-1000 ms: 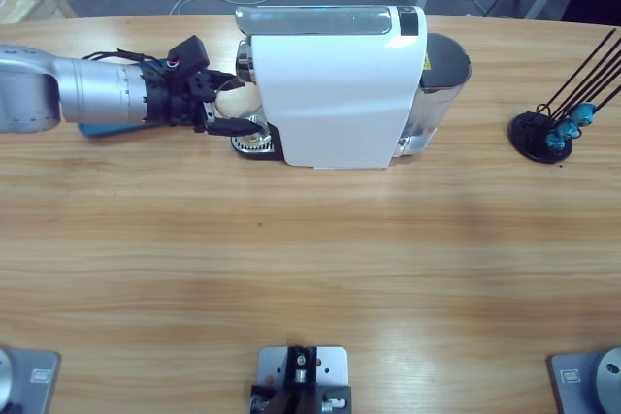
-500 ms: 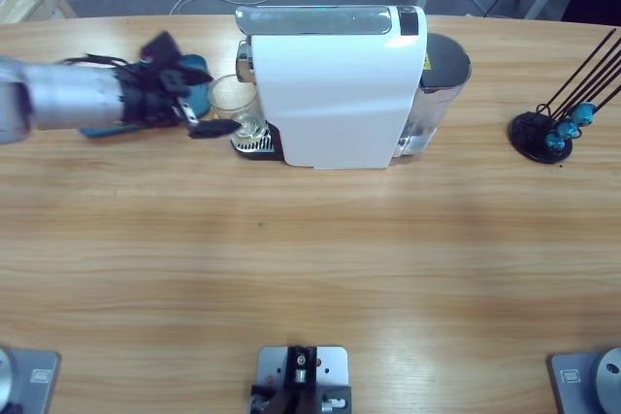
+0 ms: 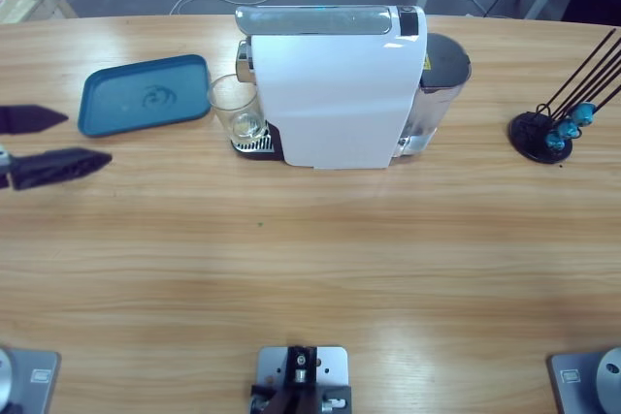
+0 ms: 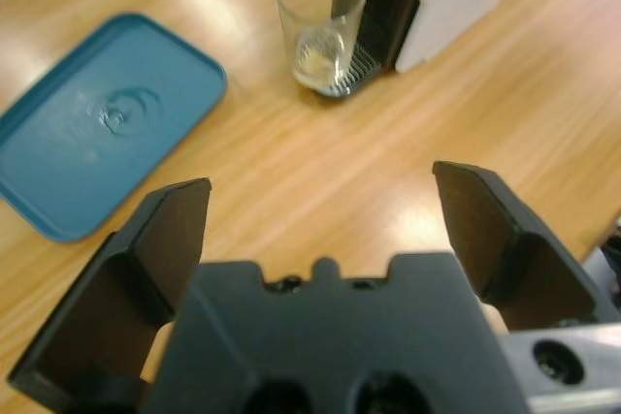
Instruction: Pour coffee
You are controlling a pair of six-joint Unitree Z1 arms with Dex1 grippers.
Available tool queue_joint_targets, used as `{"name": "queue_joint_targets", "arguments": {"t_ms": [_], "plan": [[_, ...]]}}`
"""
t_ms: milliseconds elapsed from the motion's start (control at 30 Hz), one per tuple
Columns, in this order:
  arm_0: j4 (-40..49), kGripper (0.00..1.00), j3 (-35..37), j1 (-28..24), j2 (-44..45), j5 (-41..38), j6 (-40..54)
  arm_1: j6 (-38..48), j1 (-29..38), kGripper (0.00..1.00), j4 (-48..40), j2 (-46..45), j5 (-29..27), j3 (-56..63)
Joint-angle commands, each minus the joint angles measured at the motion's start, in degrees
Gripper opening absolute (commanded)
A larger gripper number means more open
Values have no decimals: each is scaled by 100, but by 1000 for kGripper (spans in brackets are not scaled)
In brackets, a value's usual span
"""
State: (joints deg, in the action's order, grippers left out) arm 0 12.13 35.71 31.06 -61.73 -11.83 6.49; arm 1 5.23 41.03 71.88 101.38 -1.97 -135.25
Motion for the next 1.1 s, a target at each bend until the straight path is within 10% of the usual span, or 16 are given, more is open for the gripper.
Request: {"name": "queue_joint_targets", "arguments": {"t_ms": [33,1100], "plan": [[958,982,216,322,237,503,-236,-33,-248,0,903,1597,125,-1051],[872,991,-37,387,432,963,-241,347,-213,0,1603,2777,-663,-1174]]}}
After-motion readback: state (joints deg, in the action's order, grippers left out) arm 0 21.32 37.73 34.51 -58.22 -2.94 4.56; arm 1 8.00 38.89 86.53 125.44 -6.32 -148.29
